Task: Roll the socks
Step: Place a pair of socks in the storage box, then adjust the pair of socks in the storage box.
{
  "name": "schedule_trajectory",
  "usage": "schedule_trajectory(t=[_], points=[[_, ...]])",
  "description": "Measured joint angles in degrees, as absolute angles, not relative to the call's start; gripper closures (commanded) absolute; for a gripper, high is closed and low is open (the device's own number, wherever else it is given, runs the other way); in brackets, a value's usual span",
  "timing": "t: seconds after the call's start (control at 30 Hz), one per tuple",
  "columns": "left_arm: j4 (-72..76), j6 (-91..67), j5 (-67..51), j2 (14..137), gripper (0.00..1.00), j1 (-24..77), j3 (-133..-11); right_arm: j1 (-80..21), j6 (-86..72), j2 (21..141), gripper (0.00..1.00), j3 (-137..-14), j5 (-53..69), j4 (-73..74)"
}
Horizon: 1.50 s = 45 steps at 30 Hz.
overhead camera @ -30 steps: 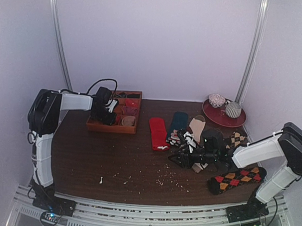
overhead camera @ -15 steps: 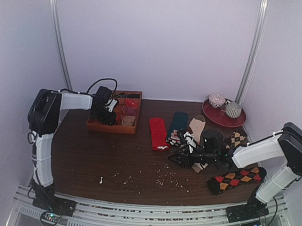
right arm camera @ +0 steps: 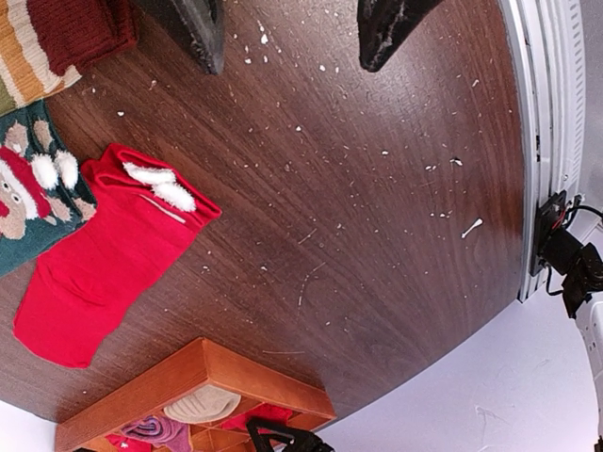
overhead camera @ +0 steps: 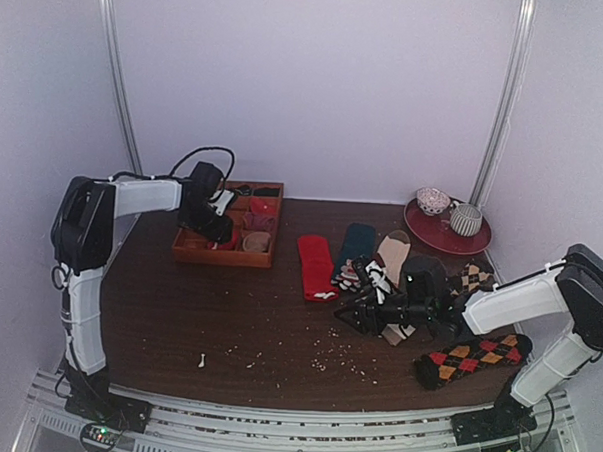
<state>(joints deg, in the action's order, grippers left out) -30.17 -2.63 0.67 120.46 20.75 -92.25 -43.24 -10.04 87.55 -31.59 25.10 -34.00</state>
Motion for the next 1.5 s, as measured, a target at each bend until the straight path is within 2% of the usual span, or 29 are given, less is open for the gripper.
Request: schedule_trajectory(t=[0.07,0.2,0.3,0.33,0.57,0.67,1.47,1.5], points=[[-30.33,-2.55,0.27,119.42,0.52,20.73,-92.73,-43.24,-10.04,87.55,0.51,-31.59,25.23,-34.0],[-30.55,-2.33,-0.38,116.99,0.64,20.75,-93.54,-43.24,-10.09,87.55,0.52,-31.62,25.56,-34.0],[-30.57,-2.22,-0.45,116.11,0.83,20.75,-93.56,-43.24,-10.11,87.55,0.52,-31.59,25.85,-34.02],[-30.59,-1.89,-0.45,116.09,0.86,20.75,-93.56,-43.24,-10.11,87.55,0.52,-31.59,25.91,-34.02],[-31.31,-1.43,-0.67,116.42,0.92,20.75,-93.19,-43.24,-10.37,87.55,0.52,-31.59,26.0,-34.02],[-31.33,-1.34,-0.97,117.34,0.98,20.75,-93.1,-43.24,-10.48,87.57,0.52,-31.62,26.02,-34.02],[-35.14,-0.95,5.13,121.95,1.0,21.23,-92.51,-43.24,-11.14,88.9,0.52,-31.33,26.35,-36.16],[-34.92,-0.95,5.13,121.93,0.98,21.23,-92.51,-43.24,-11.18,88.9,0.52,-31.33,26.35,-36.18]])
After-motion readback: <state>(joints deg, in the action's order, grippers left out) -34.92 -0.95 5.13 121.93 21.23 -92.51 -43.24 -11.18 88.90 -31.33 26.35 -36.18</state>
